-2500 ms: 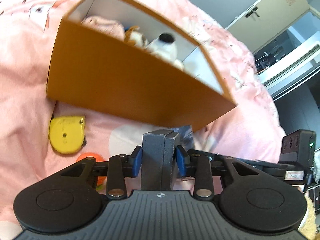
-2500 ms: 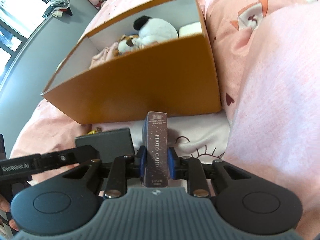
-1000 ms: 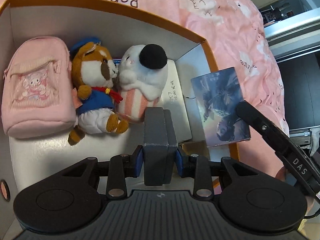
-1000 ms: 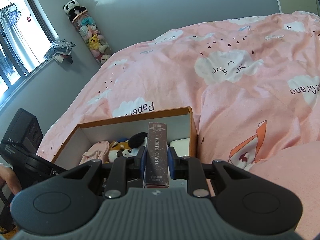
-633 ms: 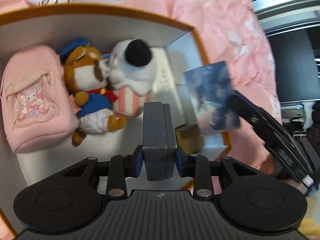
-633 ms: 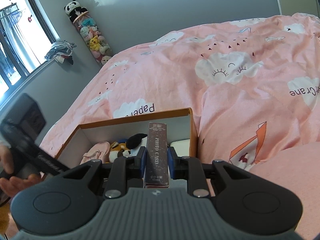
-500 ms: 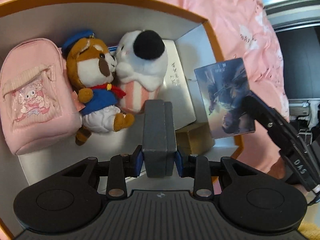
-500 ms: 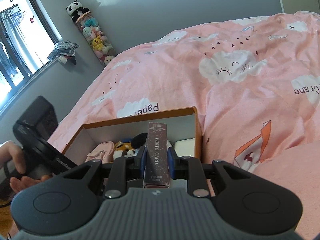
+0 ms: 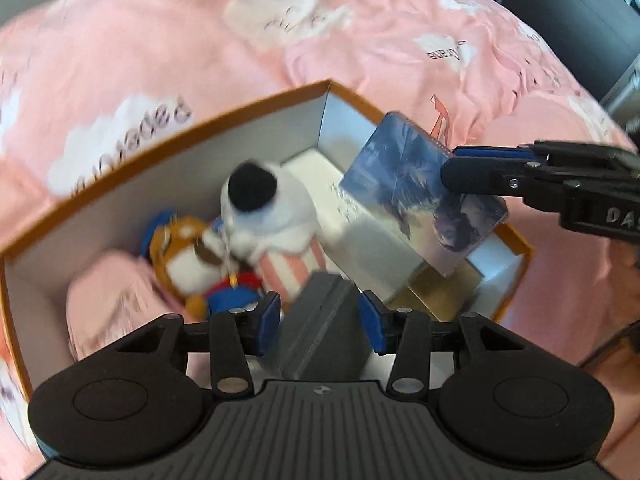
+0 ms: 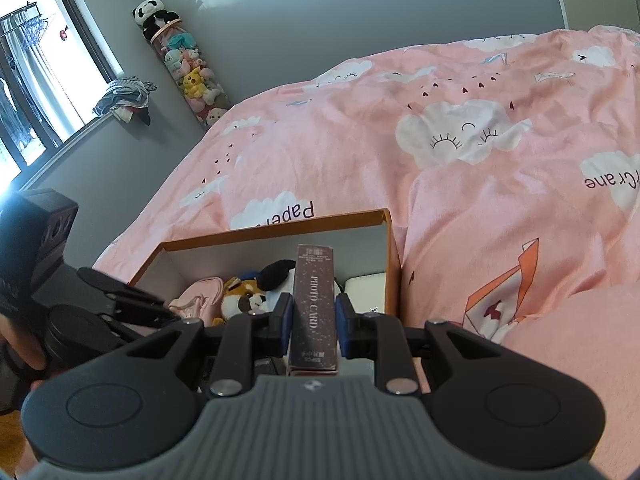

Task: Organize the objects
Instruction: 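Carry the black case over the orange box with the left gripper while the right carries the photo card, then lower the black case into the box with the left gripper while the right lowers the photo card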

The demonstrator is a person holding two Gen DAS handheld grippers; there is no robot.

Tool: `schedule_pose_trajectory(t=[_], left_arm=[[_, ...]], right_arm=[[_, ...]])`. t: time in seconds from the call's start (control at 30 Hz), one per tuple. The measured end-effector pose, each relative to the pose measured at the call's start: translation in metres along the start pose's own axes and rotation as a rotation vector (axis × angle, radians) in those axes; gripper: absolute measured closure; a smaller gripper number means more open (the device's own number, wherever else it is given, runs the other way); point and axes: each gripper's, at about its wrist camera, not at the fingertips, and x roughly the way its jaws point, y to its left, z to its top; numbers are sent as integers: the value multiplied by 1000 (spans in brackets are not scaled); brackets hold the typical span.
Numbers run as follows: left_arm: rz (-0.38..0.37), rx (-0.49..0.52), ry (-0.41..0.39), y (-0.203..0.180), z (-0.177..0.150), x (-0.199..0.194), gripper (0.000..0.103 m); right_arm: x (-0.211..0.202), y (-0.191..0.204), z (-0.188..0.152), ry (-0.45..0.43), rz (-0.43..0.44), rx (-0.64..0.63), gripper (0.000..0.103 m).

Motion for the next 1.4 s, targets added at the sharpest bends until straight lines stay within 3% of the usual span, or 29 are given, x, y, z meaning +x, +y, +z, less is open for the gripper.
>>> schedule_pose_trajectory(t=[0.07, 0.13, 0.47, 0.6, 0.73, 0.9, 1.0, 1.17, 1.4], left_arm=[[14, 32, 19, -2, 2, 8, 62], [-38, 17, 54, 1, 5, 18, 70], [-158, 129, 121, -12, 18, 43, 72], [-133, 142, 182, -17, 23, 63, 76], [-121, 149, 143, -22, 20, 58, 75], [-98, 40, 35, -14, 12, 22, 75], [-14, -124, -23, 4, 2, -4, 75], [29, -326, -92, 37, -27, -33, 75], [32, -391, -147, 63, -53, -51, 75]], right_arm=[[0, 0, -1, 1, -1, -1, 79], [0, 0, -2, 1, -2, -1, 79], [3, -3, -4, 11, -4, 10, 79], [4, -4, -4, 16, -3, 13, 79], [3, -5, -5, 12, -1, 14, 79], [1, -7, -5, 16, 19, 40, 79], [2, -5, -6, 31, 67, 80, 79], [12, 3, -13, 90, 150, 183, 79], [42, 27, -24, 179, 227, 341, 79]])
